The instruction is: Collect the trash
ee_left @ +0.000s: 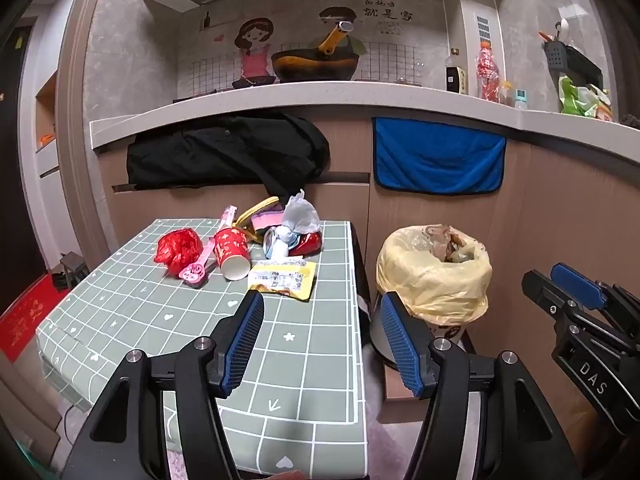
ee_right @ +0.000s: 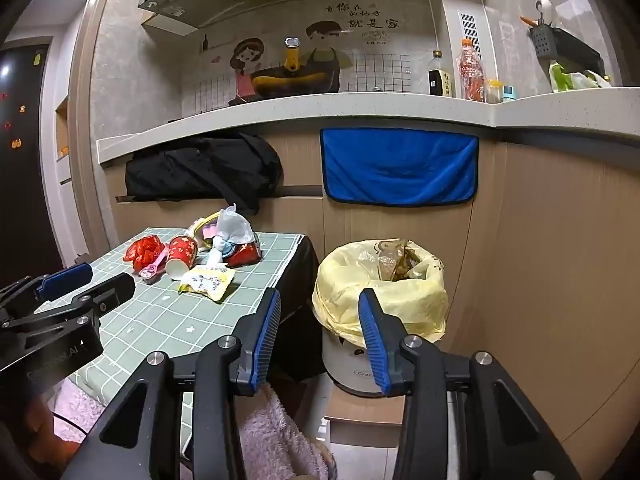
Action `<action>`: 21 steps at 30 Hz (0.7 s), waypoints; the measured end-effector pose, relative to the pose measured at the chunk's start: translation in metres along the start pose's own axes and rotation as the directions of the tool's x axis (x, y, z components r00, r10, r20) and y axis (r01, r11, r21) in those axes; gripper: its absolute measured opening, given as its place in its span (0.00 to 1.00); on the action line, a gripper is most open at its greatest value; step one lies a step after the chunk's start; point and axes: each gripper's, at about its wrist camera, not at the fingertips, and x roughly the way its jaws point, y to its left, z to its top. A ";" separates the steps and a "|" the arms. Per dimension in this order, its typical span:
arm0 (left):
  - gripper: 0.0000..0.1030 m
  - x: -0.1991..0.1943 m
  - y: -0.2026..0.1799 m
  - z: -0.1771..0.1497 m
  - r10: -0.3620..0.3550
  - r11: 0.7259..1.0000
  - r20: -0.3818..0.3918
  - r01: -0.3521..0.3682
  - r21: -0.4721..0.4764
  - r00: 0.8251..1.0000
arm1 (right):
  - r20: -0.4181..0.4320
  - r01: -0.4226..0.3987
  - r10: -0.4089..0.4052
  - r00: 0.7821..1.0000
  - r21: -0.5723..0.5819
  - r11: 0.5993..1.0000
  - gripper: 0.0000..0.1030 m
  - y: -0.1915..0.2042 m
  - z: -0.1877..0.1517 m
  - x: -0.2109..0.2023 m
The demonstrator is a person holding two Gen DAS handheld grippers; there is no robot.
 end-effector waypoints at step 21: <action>0.60 0.013 -0.001 -0.009 0.003 1.000 -0.048 -0.002 0.004 0.999 | -0.020 0.000 0.000 1.000 0.005 1.000 0.37 -0.001 -0.005 0.009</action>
